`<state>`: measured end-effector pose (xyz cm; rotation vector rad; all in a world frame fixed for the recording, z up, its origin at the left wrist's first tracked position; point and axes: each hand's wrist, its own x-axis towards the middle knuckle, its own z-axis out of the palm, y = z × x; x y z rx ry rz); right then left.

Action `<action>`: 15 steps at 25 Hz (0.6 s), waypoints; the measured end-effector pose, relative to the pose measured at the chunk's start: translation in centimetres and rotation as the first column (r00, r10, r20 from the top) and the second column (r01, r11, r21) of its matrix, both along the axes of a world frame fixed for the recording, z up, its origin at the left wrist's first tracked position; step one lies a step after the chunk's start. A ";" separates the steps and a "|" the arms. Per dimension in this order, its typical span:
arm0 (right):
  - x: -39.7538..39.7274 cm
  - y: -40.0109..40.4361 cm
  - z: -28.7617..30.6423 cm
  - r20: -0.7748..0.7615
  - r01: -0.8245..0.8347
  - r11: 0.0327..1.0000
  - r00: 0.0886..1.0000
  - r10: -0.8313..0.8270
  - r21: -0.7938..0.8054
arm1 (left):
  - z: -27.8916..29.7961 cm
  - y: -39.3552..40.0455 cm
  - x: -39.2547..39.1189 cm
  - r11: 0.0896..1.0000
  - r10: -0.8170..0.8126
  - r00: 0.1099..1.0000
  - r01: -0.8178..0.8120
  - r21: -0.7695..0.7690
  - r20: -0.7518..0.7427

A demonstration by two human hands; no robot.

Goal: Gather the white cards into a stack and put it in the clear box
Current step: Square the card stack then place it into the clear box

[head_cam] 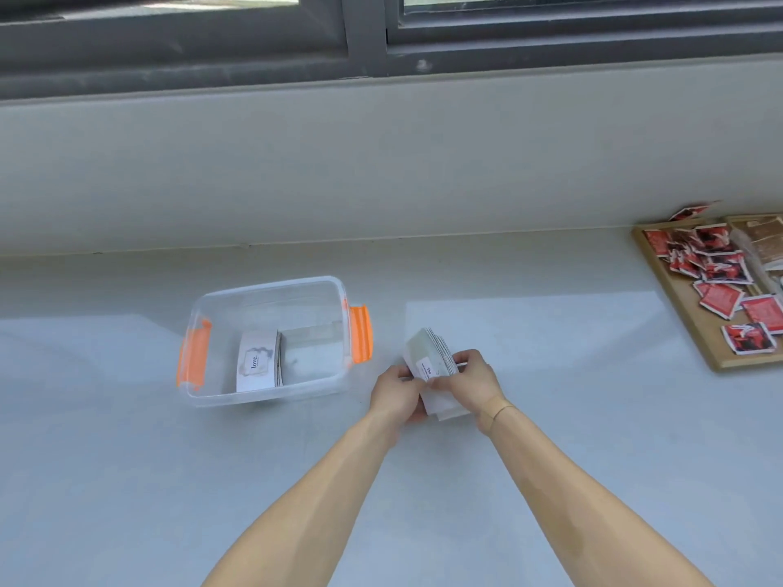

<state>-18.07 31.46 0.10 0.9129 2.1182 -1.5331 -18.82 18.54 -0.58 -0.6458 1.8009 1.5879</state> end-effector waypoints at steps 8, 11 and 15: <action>7.3 -1.3 1.5 -0.025 -0.280 0.928 0.955 0.295 0.245 | 0.8 -4.4 7.0 0.984 -0.155 0.988 0.151 -0.099 -0.028; 10.0 -2.2 2.0 -0.061 -0.369 0.881 0.913 0.403 0.297 | 0.8 -6.8 9.6 0.949 -0.232 0.968 0.203 -0.242 -0.099; 13.1 -3.6 2.2 -0.058 -0.536 0.710 0.778 0.625 0.457 | 0.8 -9.6 13.1 0.874 -0.351 0.913 0.241 -0.421 -0.206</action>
